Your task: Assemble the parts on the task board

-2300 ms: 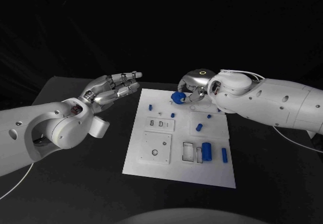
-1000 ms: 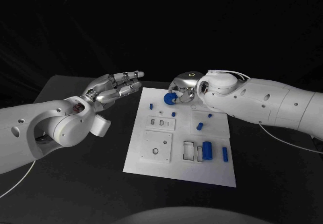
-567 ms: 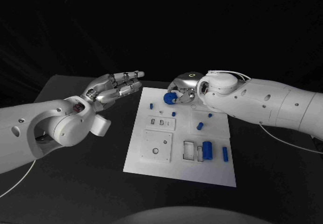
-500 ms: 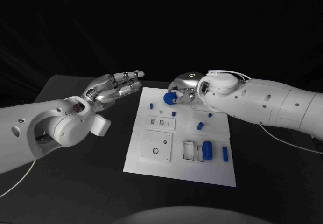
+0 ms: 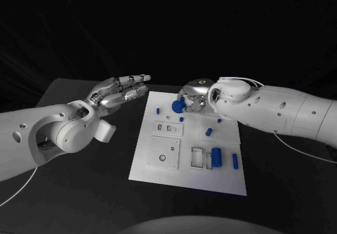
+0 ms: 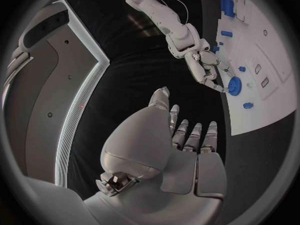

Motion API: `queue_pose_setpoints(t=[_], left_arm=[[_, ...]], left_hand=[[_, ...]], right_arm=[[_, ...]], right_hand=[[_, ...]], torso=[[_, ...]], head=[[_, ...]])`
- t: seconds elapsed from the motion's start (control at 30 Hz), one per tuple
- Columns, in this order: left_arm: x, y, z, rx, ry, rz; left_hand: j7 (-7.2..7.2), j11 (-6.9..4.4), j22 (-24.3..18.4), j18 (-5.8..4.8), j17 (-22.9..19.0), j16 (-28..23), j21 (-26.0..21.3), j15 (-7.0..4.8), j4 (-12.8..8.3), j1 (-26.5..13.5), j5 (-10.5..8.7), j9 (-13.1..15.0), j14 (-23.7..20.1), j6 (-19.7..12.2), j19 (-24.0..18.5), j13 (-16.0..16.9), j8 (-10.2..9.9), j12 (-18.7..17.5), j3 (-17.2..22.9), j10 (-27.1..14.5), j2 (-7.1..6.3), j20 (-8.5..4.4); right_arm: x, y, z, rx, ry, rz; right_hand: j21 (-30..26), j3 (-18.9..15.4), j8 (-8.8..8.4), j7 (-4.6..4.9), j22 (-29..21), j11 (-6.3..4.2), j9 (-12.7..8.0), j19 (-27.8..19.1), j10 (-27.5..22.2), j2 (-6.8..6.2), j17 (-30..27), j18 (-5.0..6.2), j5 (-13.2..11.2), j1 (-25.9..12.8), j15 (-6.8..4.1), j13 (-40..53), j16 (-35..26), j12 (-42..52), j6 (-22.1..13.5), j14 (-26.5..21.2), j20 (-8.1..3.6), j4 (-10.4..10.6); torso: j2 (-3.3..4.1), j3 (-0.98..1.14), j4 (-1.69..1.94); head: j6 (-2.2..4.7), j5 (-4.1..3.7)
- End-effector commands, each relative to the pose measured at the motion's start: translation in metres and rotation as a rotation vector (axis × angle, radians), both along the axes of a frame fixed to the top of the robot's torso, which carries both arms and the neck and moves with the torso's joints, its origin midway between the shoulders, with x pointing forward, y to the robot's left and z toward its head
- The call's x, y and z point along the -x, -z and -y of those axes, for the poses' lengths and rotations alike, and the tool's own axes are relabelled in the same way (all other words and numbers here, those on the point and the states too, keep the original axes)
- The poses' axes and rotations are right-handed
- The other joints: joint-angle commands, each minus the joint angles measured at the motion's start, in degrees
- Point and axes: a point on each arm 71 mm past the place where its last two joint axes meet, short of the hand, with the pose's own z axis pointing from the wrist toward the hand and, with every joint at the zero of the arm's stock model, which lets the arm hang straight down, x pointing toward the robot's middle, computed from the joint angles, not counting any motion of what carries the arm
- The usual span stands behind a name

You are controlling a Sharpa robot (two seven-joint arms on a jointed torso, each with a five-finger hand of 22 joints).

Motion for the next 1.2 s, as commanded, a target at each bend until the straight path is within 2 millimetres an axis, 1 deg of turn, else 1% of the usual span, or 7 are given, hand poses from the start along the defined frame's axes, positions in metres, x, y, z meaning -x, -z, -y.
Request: queue_pose_setpoints(t=[0.03,0.2,0.43,0.7,0.83,1.0,1.2], left_arm=[[0.001,-0.001,0.002,0.004,0.018,0.004],[0.0,-0.001,0.002,0.004,0.019,0.003],[0.0,-0.001,0.002,0.003,0.017,0.002],[0.001,-0.001,0.001,0.003,0.016,0.002],[0.001,0.0,0.0,0.003,0.014,0.002],[0.0,0.0,-0.001,0.002,0.011,0.002],[0.0,0.001,-0.003,0.0,0.008,0.0]], left_hand=[[0.31,0.09,0.07,0.23,0.09,0.21,0.33,0.09,-0.33,0.54,0.37,0.08,0.36,0.09,0.45,0.07,0.35,0.14,-0.1,0.19,0.19,-0.08],[0.34,0.13,0.06,0.22,0.09,0.23,0.32,0.1,-0.37,0.59,0.44,0.08,0.37,0.1,0.45,0.08,0.36,0.13,-0.08,0.19,0.2,-0.08],[0.34,0.13,0.06,0.22,0.09,0.23,0.32,0.1,-0.37,0.59,0.44,0.08,0.37,0.1,0.45,0.08,0.36,0.13,-0.08,0.19,0.2,-0.08],[0.37,0.16,0.07,0.2,0.09,0.26,0.35,0.12,-0.43,0.67,0.53,0.09,0.4,0.16,0.48,0.09,0.39,0.12,-0.03,0.23,0.23,-0.08],[0.38,0.18,0.07,0.19,0.1,0.28,0.36,0.13,-0.48,0.73,0.57,0.09,0.42,0.14,0.5,0.09,0.39,0.12,0.0,0.25,0.25,-0.08],[0.38,0.18,0.07,0.19,0.1,0.28,0.36,0.13,-0.48,0.73,0.57,0.09,0.42,0.14,0.5,0.09,0.39,0.12,0.0,0.25,0.25,-0.08],[0.41,0.2,0.07,0.17,0.1,0.31,0.37,0.15,-0.59,0.86,0.63,0.09,0.45,0.17,0.51,0.11,0.4,0.11,0.08,0.28,0.29,-0.08]], right_arm=[[0.002,0.004,0.0,0.019,-0.008,-0.021],[0.002,0.004,0.002,0.016,-0.005,-0.023],[0.002,0.004,0.005,0.008,-0.005,-0.016],[0.003,0.001,0.016,-0.036,-0.013,0.019],[0.006,-0.003,0.024,-0.075,-0.024,0.051],[0.014,-0.01,0.038,-0.146,-0.037,0.095],[0.025,-0.024,0.062,-0.211,-0.023,0.147]], right_hand=[[-0.25,0.04,0.29,0.17,13.44,0.29,0.11,2.22,5.95,0.19,15.09,-0.02,0.2,-0.4,0.31,15.07,0.2,0.22,0.37,5.98,0.43,-0.35],[-0.49,0.01,-0.84,0.04,13.34,0.22,-0.72,1.99,5.95,0.11,15.09,0.05,0.25,-0.52,0.35,15.07,0.2,0.22,-1.33,5.98,0.5,-0.5],[-0.71,-0.06,-1.04,0.0,13.26,0.19,-1.63,1.78,5.95,0.14,15.09,0.12,0.04,-0.69,0.28,15.07,0.2,0.22,-2.97,5.98,0.46,-0.6],[-0.61,0.17,0.97,-0.28,13.3,-0.01,-1.17,1.88,5.95,0.61,15.09,0.09,0.02,-0.59,0.17,15.07,0.2,0.22,1.67,5.98,0.36,-0.83],[-0.57,0.4,1.72,-0.51,13.32,-0.16,-0.7,1.93,5.95,0.79,15.09,0.08,0.09,-0.19,0.08,15.07,0.2,0.22,3.32,5.98,0.3,-1.09],[-0.64,0.38,1.37,-0.66,13.29,-0.31,-0.68,1.87,5.95,0.8,15.09,0.1,-1.15,-0.08,-0.01,15.07,0.2,0.22,3.06,5.98,0.22,-1.05],[-0.55,0.53,0.91,-0.72,13.33,-0.39,-0.88,1.95,5.95,0.93,15.09,0.07,-1.24,0.09,-0.05,15.07,0.2,0.22,2.51,5.98,0.17,-0.99]], torso=[[0.04,-0.03,-0.03],[0.06,0.0,-0.01],[0.05,0.01,0.05],[0.0,-0.05,0.0],[-0.01,-0.01,-0.08],[0.0,-0.01,-0.06],[-0.03,0.02,-0.1]], head=[[-0.01,-0.01],[-0.07,-0.04],[-0.12,0.02],[0.07,0.2],[0.25,0.25],[0.43,0.18],[0.49,0.04]])
